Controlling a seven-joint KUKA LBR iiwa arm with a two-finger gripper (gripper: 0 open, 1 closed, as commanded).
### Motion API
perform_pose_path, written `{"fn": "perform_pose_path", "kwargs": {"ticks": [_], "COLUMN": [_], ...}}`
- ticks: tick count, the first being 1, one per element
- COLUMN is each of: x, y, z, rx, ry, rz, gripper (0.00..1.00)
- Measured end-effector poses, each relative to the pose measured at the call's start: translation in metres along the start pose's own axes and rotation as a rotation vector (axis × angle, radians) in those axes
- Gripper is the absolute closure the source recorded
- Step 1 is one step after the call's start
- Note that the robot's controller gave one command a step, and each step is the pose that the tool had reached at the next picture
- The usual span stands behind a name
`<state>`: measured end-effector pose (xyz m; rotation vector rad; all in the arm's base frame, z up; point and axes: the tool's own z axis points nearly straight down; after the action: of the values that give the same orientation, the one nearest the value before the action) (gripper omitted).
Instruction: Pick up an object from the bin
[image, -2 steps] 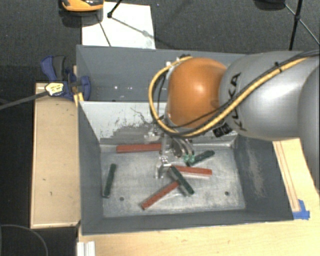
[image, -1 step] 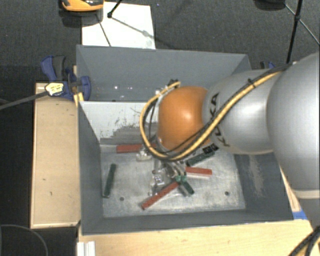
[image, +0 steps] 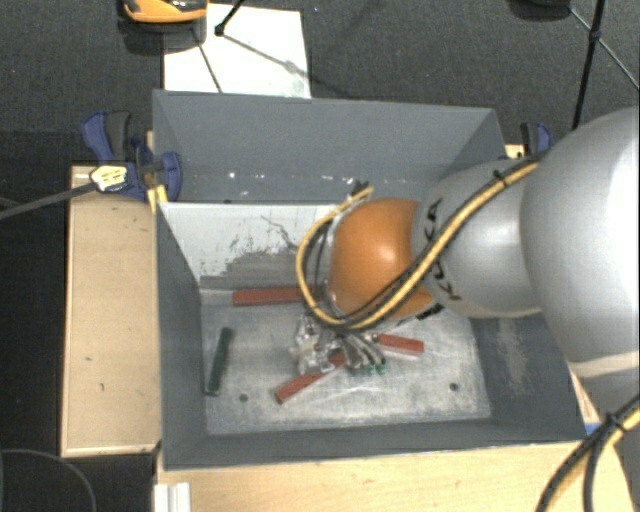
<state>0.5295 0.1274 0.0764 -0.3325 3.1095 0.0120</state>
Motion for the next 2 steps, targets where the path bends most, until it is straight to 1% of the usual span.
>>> {"fn": "perform_pose_path", "kwargs": {"ticks": [1,2], "x": [0.000,-0.021], "y": [0.000,0.021], "z": [0.000,-0.030], "rx": [0.000,0.004], "ry": [0.000,0.010], "rz": [0.000,-0.085], "gripper": [1.00,0.00]}}
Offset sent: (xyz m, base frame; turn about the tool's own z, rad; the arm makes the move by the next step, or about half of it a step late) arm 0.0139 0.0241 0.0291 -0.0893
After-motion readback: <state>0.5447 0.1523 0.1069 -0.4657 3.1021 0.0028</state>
